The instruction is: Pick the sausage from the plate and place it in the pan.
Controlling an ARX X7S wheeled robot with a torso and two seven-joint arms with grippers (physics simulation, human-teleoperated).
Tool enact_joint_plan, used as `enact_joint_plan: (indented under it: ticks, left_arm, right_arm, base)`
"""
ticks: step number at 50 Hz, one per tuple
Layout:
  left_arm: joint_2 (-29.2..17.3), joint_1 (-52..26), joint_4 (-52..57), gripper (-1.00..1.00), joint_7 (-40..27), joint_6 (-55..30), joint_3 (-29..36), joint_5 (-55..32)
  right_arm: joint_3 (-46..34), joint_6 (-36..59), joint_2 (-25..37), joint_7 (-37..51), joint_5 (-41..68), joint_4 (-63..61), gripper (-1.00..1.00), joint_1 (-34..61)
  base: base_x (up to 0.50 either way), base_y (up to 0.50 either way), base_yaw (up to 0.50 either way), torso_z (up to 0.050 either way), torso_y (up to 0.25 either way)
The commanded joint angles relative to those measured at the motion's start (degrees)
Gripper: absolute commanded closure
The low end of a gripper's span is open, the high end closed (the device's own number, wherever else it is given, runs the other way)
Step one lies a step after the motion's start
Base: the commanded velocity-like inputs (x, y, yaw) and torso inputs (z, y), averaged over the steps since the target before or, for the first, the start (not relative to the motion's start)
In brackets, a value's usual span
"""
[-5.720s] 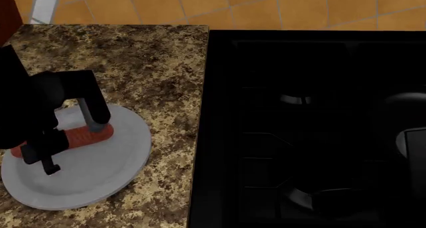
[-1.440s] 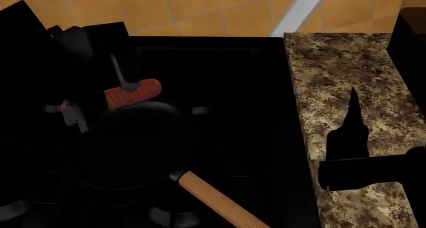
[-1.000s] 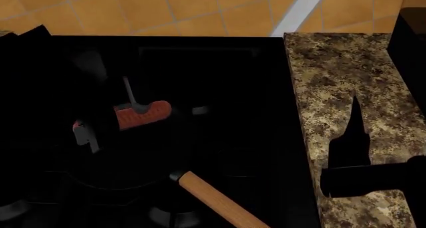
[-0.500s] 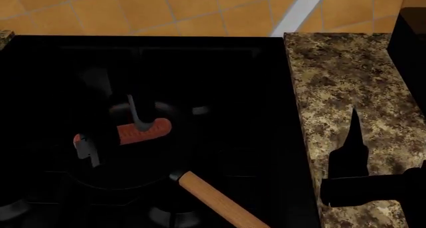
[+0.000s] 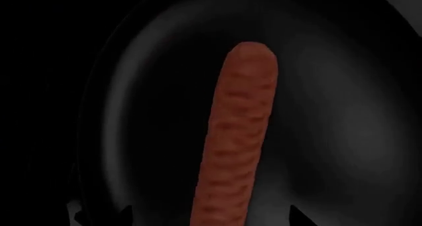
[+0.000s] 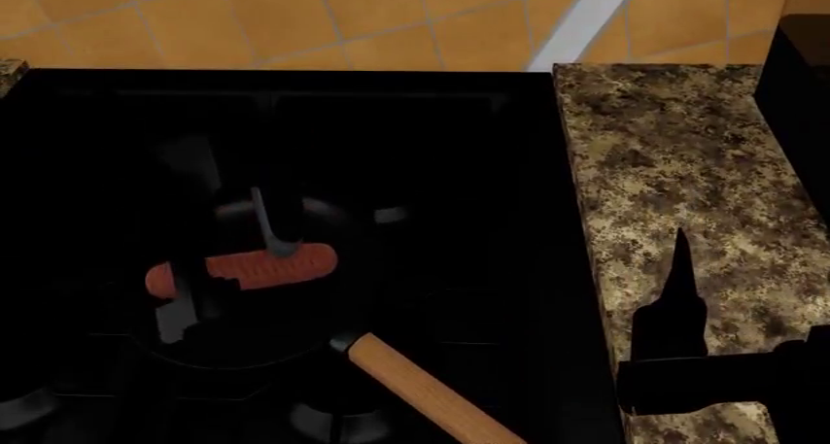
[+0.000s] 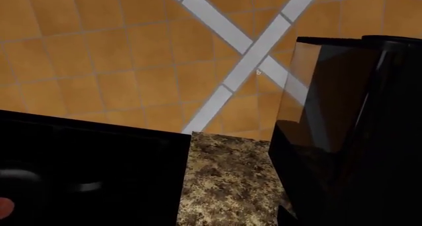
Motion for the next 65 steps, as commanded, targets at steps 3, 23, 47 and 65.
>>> enact_joint_plan:
  ticks: [3, 23, 47, 65]
  left_arm:
    - [0.99, -0.27, 0.61, -1.00, 0.49, -0.01, -0.95, 2.20]
    - [0.99, -3.55, 0.00, -1.00, 1.52, 1.65, -1.10, 2.10]
    - [0.98, -5.76, -4.66, -1.00, -2.52, 6.16, -5.21, -4.03]
    - [-2.72, -4.30, -4.96, -1.00, -9.25, 8.88, -28.73, 5.38]
  right_arm:
    - [0.66, -0.15, -0.99, -1.52, -1.36, 0.36, -1.00, 0.06]
    - [-0.21, -0.36, -1.06, -0.97, -0.90, 0.70, -1.00, 1.49]
    - [1.12, 1.00, 0.92, 3.37, 4.97, -0.82, -1.00, 4.21]
    - [2.81, 0.57, 1.48, 5.34, 8.34, -0.81, -1.00, 3.24]
  base:
    - [0.00, 0.00, 0.00, 0.000, 0.000]
    - [0.00, 0.00, 0.00, 0.000, 0.000]
    - [0.00, 0.00, 0.00, 0.000, 0.000]
    - [0.00, 0.00, 0.00, 0.000, 0.000]
